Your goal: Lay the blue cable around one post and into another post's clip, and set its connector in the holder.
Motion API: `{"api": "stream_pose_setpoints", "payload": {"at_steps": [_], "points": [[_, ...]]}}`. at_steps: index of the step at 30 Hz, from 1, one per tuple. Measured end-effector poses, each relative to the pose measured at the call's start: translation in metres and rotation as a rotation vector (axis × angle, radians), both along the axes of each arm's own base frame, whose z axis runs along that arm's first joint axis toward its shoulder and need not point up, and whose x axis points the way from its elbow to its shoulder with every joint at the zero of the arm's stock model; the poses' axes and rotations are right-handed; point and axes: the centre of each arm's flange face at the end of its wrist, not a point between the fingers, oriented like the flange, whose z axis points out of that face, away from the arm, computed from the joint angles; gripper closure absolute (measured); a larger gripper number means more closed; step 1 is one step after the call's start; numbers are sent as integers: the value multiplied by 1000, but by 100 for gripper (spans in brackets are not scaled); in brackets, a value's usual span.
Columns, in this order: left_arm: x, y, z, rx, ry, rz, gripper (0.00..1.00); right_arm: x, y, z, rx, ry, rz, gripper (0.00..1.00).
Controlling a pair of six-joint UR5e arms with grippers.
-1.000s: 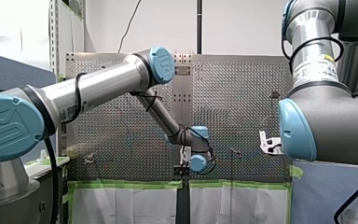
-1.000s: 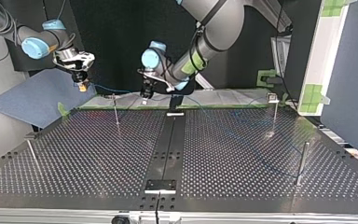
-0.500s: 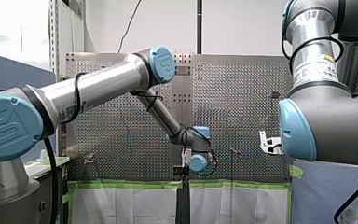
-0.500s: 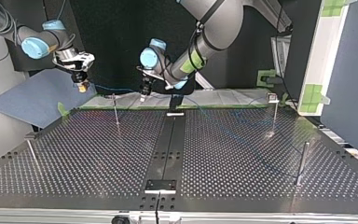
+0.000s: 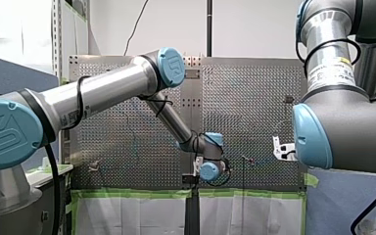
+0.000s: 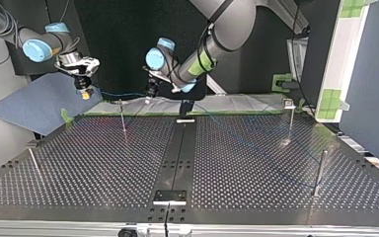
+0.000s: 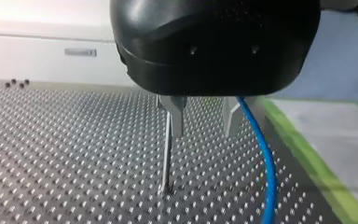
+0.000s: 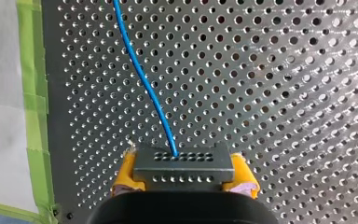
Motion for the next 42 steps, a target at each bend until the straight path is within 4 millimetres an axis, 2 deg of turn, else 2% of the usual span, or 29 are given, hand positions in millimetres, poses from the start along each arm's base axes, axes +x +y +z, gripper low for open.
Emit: {"api": "stream_pose_setpoints", "payload": {"at_steps": [3, 4, 18, 25, 34, 42], "points": [[-3, -1, -1, 8, 10, -19, 56, 0, -1, 0, -5, 0, 0, 100], [-3, -1, -1, 10, 12, -22, 60, 0, -1, 0, -6, -1, -1, 100], [-15, -3, -7, 61, 59, -67, 60, 0, -2, 1, -14, -3, -1, 100], [-10, -1, -5, 39, 42, -28, 60, 0, -1, 1, -8, -1, 1, 100], [4, 12, -4, 10, 43, 45, 60, 2, 0, 0, -7, 2, 4, 100], [1, 15, -8, 27, 81, 39, 60, 4, 0, 0, -8, 4, 7, 100]]}}
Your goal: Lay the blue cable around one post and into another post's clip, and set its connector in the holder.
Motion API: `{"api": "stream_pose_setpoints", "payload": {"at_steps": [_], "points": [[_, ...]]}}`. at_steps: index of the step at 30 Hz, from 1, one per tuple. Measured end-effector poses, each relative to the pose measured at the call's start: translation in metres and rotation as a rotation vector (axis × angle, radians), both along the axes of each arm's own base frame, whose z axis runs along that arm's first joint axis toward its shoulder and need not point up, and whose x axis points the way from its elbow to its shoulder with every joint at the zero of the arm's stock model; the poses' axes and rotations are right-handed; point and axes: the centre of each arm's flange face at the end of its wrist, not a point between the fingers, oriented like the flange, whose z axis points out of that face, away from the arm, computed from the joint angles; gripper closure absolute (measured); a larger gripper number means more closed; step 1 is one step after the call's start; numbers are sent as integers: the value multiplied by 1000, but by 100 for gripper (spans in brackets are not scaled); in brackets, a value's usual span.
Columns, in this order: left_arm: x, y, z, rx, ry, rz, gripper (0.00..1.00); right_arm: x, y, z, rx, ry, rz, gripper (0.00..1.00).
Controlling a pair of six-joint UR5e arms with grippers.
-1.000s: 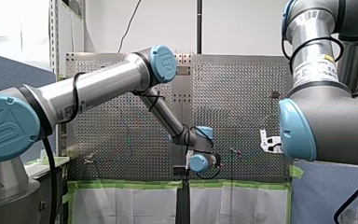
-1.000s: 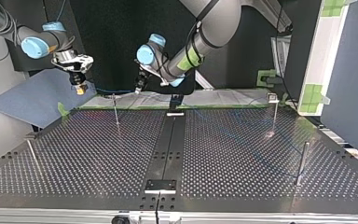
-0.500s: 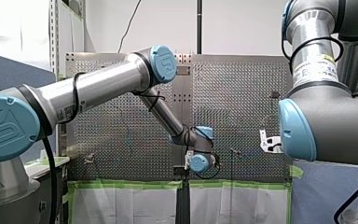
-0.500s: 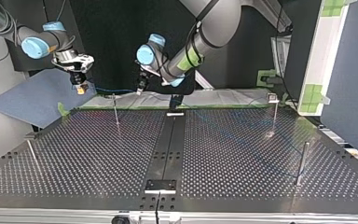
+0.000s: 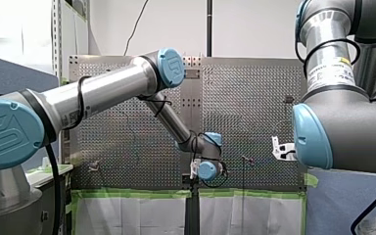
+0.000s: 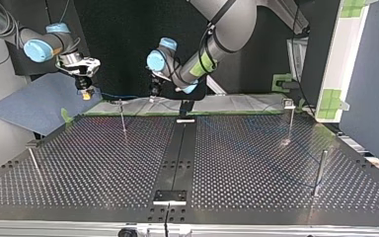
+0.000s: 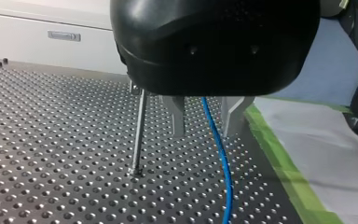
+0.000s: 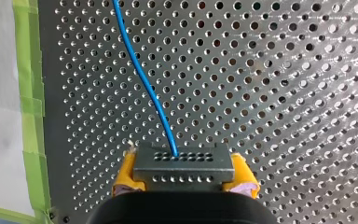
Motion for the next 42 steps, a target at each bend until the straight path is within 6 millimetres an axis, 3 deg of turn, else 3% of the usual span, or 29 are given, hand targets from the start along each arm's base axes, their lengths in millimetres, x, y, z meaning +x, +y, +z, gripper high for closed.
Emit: {"api": "stream_pose_setpoints", "payload": {"at_steps": [7, 19, 29, 42], "points": [[-2, 0, -1, 4, 13, 0, 60, 1, 0, 0, 1, 0, 1, 100], [15, 15, -3, -17, 19, 40, 60, 2, 1, 0, 1, 2, 3, 100], [20, 18, -28, 2, 31, 57, 60, 3, 1, 0, 0, 2, 5, 100], [18, 6, -16, 40, 20, 42, 62, 3, 0, 0, -2, 2, 5, 100]]}}
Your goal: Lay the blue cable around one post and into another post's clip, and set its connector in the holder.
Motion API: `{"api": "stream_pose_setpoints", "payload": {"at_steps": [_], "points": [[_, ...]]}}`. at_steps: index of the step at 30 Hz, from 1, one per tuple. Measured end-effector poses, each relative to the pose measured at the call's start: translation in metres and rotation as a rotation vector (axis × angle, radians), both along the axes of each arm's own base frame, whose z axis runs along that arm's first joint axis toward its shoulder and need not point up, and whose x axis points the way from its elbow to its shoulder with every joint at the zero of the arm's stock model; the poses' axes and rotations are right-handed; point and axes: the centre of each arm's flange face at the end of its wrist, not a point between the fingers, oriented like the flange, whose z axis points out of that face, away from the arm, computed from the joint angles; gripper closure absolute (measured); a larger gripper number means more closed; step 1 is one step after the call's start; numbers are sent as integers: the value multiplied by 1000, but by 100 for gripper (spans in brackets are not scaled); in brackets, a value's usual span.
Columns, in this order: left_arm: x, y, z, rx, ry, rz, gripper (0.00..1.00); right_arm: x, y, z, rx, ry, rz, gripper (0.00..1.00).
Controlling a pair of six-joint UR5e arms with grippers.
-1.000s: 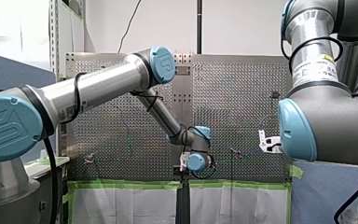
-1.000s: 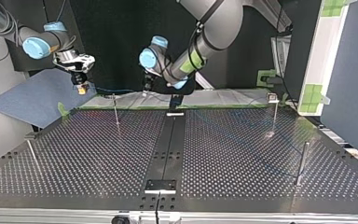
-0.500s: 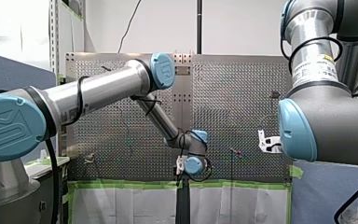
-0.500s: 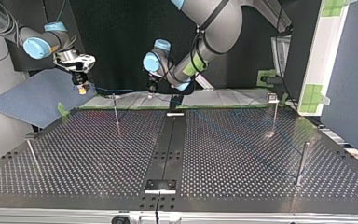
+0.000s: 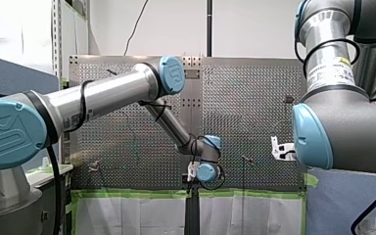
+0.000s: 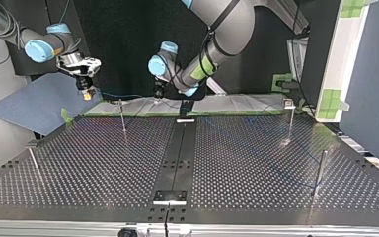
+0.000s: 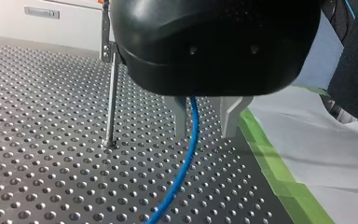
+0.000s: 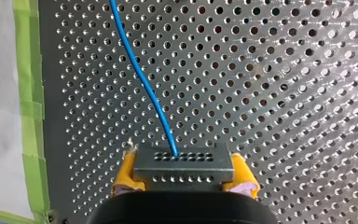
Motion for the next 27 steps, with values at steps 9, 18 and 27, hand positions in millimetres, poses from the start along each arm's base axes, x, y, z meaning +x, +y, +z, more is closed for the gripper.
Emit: {"api": "stream_pose_setpoints", "payload": {"at_steps": [9, 18, 27], "points": [[-2, -6, 11, -9, -10, -9, 62, 0, -1, 1, -4, -4, -2, 100], [-6, -10, 12, -11, -11, -22, 70, -2, -2, 1, -4, -5, -6, 100], [-8, -12, 13, -12, -11, -30, 76, -1, -2, 0, -4, -5, -6, 100]]}}
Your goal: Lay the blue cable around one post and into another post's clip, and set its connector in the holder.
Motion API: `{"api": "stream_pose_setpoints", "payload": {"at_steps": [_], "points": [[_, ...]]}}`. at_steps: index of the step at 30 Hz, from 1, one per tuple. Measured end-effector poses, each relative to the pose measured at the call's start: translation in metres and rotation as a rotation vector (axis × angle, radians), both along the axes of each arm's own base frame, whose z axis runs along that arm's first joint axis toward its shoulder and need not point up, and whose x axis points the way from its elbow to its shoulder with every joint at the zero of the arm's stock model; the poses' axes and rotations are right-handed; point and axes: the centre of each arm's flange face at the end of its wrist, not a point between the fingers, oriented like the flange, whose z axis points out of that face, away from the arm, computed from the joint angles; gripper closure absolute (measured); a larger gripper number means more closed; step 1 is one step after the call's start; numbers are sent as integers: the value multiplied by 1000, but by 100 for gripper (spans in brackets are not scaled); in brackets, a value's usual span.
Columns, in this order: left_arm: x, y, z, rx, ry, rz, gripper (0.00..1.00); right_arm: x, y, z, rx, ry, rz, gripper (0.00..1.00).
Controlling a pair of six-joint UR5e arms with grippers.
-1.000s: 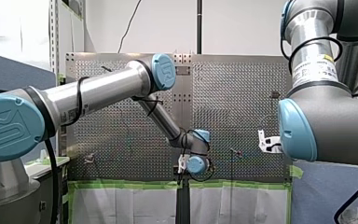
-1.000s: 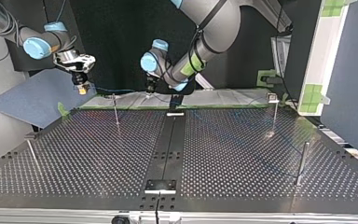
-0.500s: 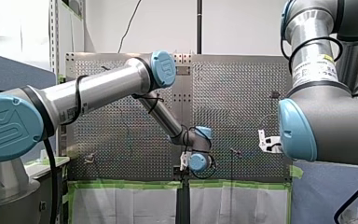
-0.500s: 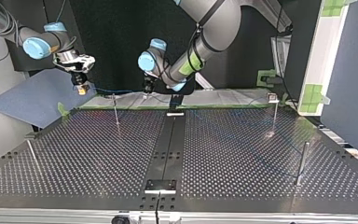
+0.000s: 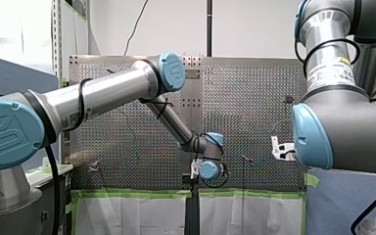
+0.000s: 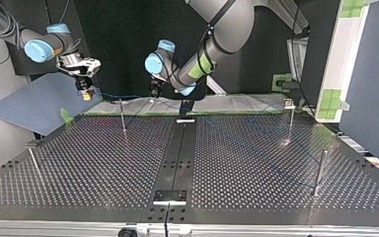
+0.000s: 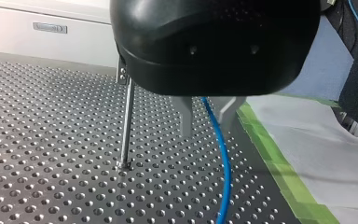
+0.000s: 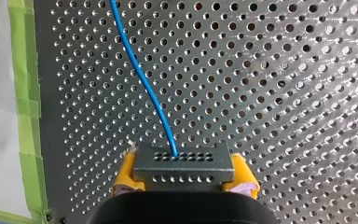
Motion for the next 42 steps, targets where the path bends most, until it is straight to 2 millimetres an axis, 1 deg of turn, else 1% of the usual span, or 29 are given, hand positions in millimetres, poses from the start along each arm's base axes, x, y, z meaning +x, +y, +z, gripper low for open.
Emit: {"api": "stream_pose_setpoints", "payload": {"at_steps": [1, 3, 4, 12, 13, 17, 18, 34, 42], "points": [[0, 0, 0, 0, 0, 0, 79, 0, 0, 0, 0, 0, 0, 100], [-1, -1, 0, 0, 0, -2, 79, 0, 0, 0, -1, 0, 0, 100], [-1, -1, 1, -1, 0, -3, 82, 0, 0, 0, -1, 0, 0, 100], [-1, -2, 3, -3, -2, -8, 82, 1, 0, 0, -3, 0, 1, 100], [-1, -2, 3, -3, -2, -9, 84, 1, 0, 0, -3, 0, 1, 100], [-2, -4, 3, -3, -2, -14, 84, 1, 0, 0, -2, 1, 1, 100], [-3, -4, 3, -2, -2, -15, 98, 1, 0, 0, -2, 1, 1, 100], [-6, -8, 3, -3, -1, -40, 98, 1, 0, 0, -1, 5, 2, 100], [-16, -15, 3, 4, -4, -55, 98, -1, 0, -1, 5, 7, -10, 100]]}}
